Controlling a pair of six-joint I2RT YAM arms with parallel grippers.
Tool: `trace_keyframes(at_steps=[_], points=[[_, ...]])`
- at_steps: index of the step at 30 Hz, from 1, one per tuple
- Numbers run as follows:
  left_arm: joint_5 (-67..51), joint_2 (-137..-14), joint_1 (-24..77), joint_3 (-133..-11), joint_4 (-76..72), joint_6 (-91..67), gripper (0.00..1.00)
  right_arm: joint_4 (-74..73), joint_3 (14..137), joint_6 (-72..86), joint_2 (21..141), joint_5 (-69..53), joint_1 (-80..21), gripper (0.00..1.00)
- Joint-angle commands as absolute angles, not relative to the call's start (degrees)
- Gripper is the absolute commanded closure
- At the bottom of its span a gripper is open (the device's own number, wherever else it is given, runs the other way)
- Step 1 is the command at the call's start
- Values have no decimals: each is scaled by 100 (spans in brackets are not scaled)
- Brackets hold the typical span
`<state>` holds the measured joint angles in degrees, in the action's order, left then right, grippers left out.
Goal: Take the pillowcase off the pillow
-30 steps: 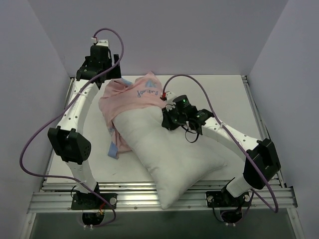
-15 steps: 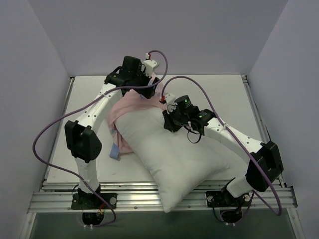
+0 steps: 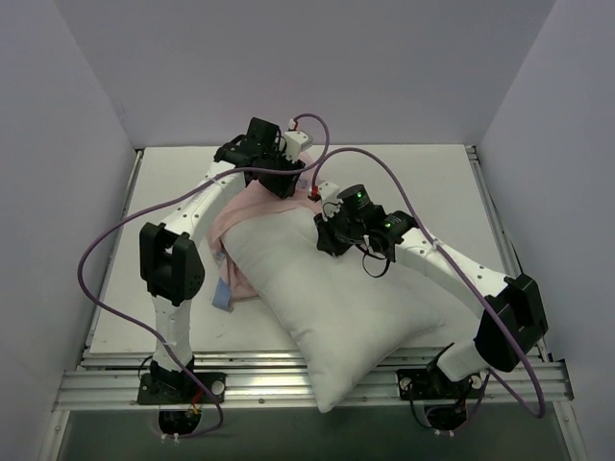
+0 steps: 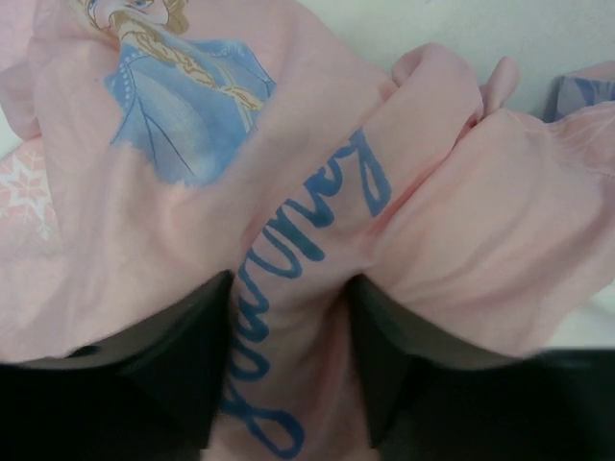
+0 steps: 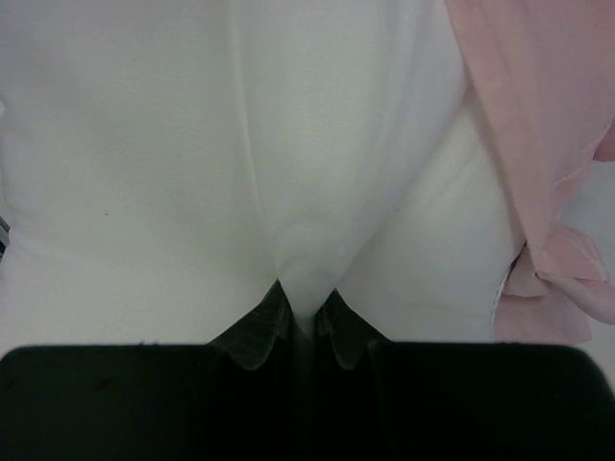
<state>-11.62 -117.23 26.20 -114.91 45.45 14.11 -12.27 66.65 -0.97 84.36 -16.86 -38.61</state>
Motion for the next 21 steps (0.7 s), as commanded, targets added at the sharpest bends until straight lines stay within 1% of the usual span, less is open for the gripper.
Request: trace_keyframes(at_steps=[1, 2, 3, 5, 10, 13, 14, 16, 21], points=[[-879, -11953, 2637, -11716, 4430, 1354, 49, -1767, 6689, -176, 8218, -1819, -3885, 100], [-774, -11971, 2637, -11725, 4351, 1293, 69, -1767, 6671, -150, 8174, -1819, -3876, 100], [-739, -11971, 2637, -11733, 4307, 1266, 80, -1767, 6645, -149, 8148, -1811, -3885, 100], [-520, -11945, 2619, -11760, 4071, 1135, 97, -1828, 6566, -106, 8069, -1784, -3885, 100], [868, -11839, 2444, -12022, 3595, 897, 98, -2126, 6302, -18, 7612, -1600, -3876, 100], [1729, -11935, 2172, -12576, 3533, 695, 98, -2442, 6196, 157, 7287, -1460, -3867, 100], [1905, -11979, 2075, -12916, 3568, 529, 98, -2522, 6161, 193, 7208, -1424, -3867, 100], [2213, -12102, 1864, -13217, 3647, 317, 98, -2777, 6257, 316, 6944, -1310, -3867, 100], [2399, -12436, 1249, -13772, 3920, -298, 98, -3005, 6494, 615, 6382, -819, -3692, 100]])
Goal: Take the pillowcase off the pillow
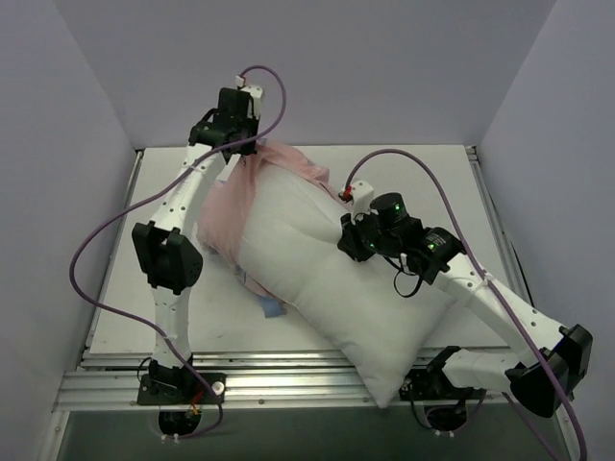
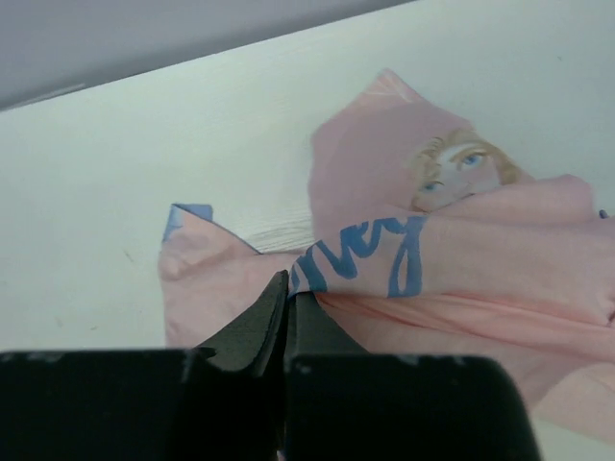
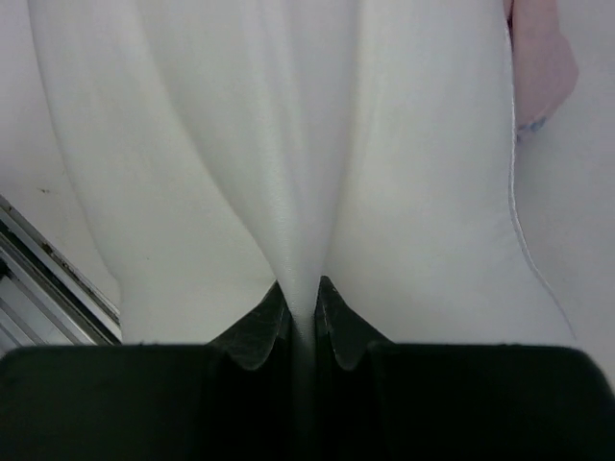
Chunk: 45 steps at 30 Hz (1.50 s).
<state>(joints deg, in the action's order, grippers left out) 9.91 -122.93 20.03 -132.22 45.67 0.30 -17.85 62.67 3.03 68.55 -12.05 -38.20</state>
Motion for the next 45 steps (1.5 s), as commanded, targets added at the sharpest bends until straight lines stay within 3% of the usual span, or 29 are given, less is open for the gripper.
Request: trace_keyframes(at_steps=[1, 7, 15, 24, 28, 29, 32, 36, 45], points=[[2452, -12480, 1205, -13781, 3963, -316, 98, -3075, 6556, 633, 6346, -722, -3622, 100], [2532, -12770, 835, -13747, 4341, -729, 98, -3401, 7336, 501, 6012, -395, -2787, 100], [2128, -12832, 791, -12570, 4280, -1028, 98, -3183, 8341, 325, 6012, -396, -2769, 100], [10, -11937, 782, -10655, 3630, -2231, 96, -2716, 8165, 729, 6442, -465, -2751, 100], [-869, -11120, 765, -10048, 3026, -2934, 58, -2409, 7850, 738, 6680, -711, -2768, 100], [-1035, -10953, 765, -9976, 2980, -3023, 37, -2243, 7770, 790, 6741, -773, -2769, 100], [-1081, -10294, 765, -9669, 3023, -3138, 13, -2031, 7594, 791, 6872, -931, -2769, 100], [-975, -9267, 773, -8888, 3006, -3033, 4, -1986, 7611, 607, 7101, -984, -2769, 100], [-1379, -8437, 852, -6691, 2296, -3146, 9, -1846, 7594, 554, 7409, -1213, -2777, 100]])
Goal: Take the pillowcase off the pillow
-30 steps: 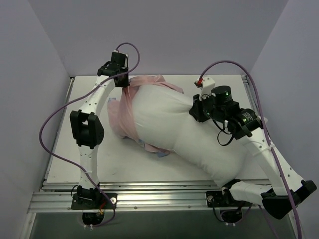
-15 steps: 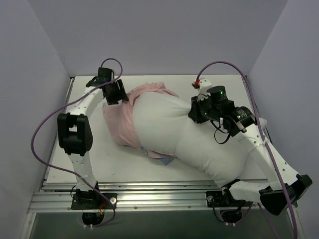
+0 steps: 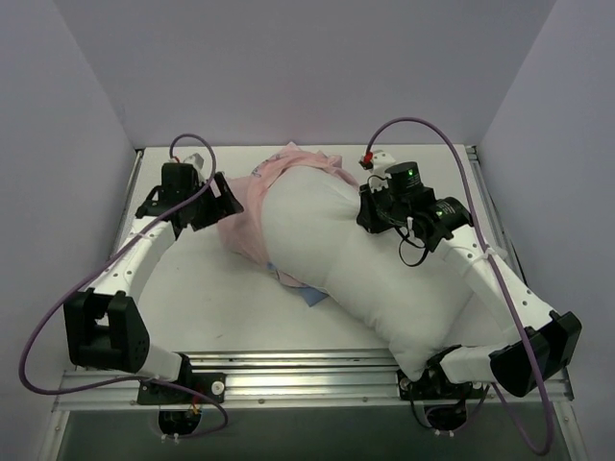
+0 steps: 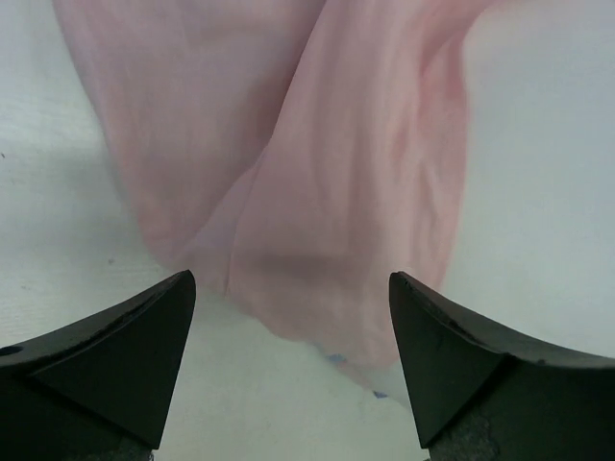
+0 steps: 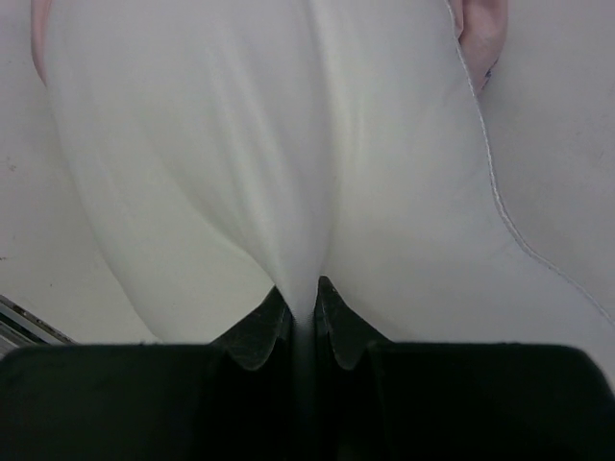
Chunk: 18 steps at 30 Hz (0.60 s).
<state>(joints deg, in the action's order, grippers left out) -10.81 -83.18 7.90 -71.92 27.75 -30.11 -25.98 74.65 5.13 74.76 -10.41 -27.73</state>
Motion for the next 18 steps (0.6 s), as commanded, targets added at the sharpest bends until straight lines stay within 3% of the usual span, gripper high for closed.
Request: trace_keyframes(at_steps=[1, 14, 18], points=[[-1510, -8464, 931, -6601, 2207, -3146, 10, -1811, 7576, 589, 7409, -1230, -2777, 100], [-1301, -8991, 1081, -6100, 1240, -3164, 31, -1635, 7207, 615, 7313, -1336, -2769, 100], [-1537, -9193, 1090, -6187, 976, -3156, 31, -1564, 7075, 676, 7234, -1415, -2777, 100]])
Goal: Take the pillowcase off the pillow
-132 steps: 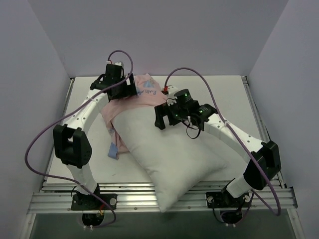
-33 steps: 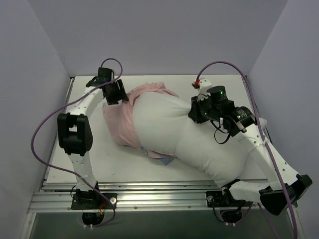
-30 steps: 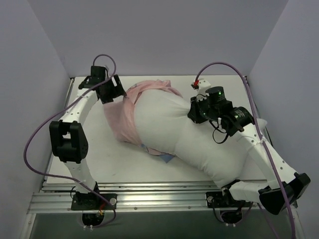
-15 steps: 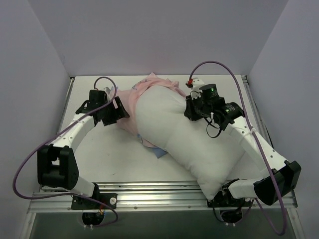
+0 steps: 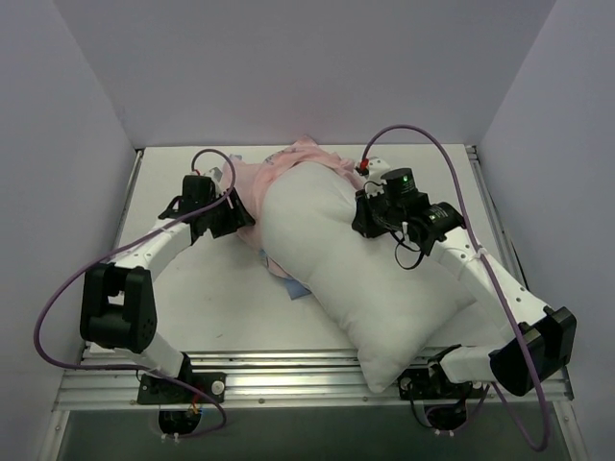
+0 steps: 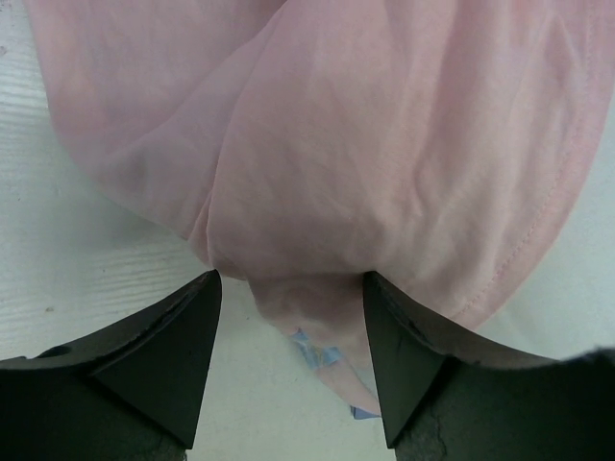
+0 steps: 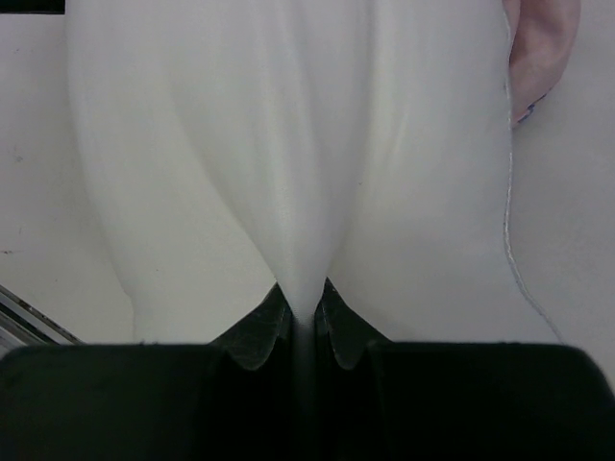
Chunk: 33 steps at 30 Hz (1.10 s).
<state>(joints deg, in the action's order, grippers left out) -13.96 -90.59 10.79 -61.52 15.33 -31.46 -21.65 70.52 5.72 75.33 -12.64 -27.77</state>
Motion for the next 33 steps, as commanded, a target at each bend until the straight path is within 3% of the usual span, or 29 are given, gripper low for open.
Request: trace_keyframes(at_steps=[1, 5, 8, 12, 14, 23, 33], points=[[-1555, -9202, 1081, -6196, 932, -3138, 31, -1538, 7006, 677, 7225, -1406, -2769, 100], [-1485, -9228, 1064, -6108, 590, -3068, 34, -1442, 6821, 668, 7128, -1433, -2769, 100], [-1485, -9413, 1063, -6178, 598, -3015, 44, -1415, 6750, 685, 7067, -1380, -2760, 100], [-1205, -9510, 1055, -6082, 589, -3006, 88, -1336, 6697, 712, 6917, -1301, -2760, 100], [-976, -9492, 1002, -6030, 624, -3032, 97, -1327, 6759, 695, 6821, -1301, -2768, 100], [358, -9123, 362, -5844, 1080, -3374, 98, -1907, 7453, 299, 6241, -738, -2593, 100], [308, -9536, -220, -6398, 1573, -3559, 98, -2136, 8279, 210, 5977, -2347, -2452, 100]])
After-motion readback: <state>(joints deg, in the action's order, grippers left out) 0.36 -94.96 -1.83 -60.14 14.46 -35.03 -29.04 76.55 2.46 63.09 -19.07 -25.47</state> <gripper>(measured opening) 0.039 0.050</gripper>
